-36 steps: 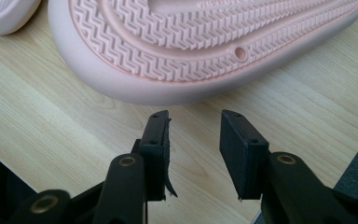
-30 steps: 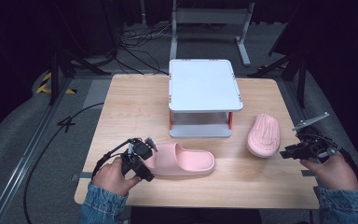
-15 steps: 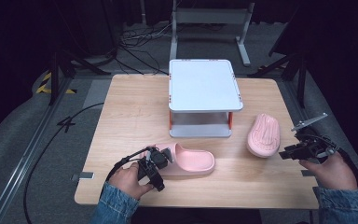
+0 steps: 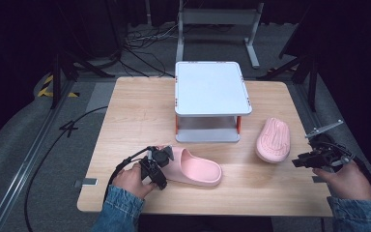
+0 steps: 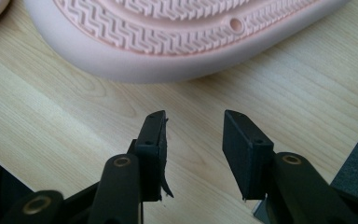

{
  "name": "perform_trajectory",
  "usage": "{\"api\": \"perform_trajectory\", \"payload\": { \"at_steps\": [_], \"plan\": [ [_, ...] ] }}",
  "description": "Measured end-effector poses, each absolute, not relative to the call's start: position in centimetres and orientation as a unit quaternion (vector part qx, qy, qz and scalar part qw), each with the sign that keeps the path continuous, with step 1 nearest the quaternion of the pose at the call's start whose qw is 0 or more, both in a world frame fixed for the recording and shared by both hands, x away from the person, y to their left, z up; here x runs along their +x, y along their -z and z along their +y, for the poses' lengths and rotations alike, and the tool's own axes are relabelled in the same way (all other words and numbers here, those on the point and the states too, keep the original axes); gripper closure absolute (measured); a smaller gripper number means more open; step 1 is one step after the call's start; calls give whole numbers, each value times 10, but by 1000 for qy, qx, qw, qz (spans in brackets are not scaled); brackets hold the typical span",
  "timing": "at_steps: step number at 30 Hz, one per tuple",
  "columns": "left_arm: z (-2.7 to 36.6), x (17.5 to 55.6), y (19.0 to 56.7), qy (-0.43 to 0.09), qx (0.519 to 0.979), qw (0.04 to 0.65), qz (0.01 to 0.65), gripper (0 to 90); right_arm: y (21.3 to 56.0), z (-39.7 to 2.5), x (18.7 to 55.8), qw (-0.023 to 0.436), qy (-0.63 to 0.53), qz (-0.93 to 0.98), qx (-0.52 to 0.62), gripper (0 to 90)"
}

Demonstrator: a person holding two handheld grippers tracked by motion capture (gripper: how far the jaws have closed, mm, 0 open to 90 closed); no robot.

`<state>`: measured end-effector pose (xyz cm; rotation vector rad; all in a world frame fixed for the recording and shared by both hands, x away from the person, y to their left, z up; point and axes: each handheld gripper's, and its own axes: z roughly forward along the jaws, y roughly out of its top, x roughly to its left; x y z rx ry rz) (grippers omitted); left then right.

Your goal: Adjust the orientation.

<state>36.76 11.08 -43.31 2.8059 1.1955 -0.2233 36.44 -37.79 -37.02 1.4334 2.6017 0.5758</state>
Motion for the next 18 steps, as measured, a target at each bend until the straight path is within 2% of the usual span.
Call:
{"api": "perform_trajectory", "payload": {
  "at_steps": [6,18],
  "plan": [
    [119,381,432,76,908,57,408,500,372,-387,355,61,-188,854,482,597],
    [129,402,427,31,894,77,441,495,375,-398,342,63,-182,846,498,593]
  ]
}}
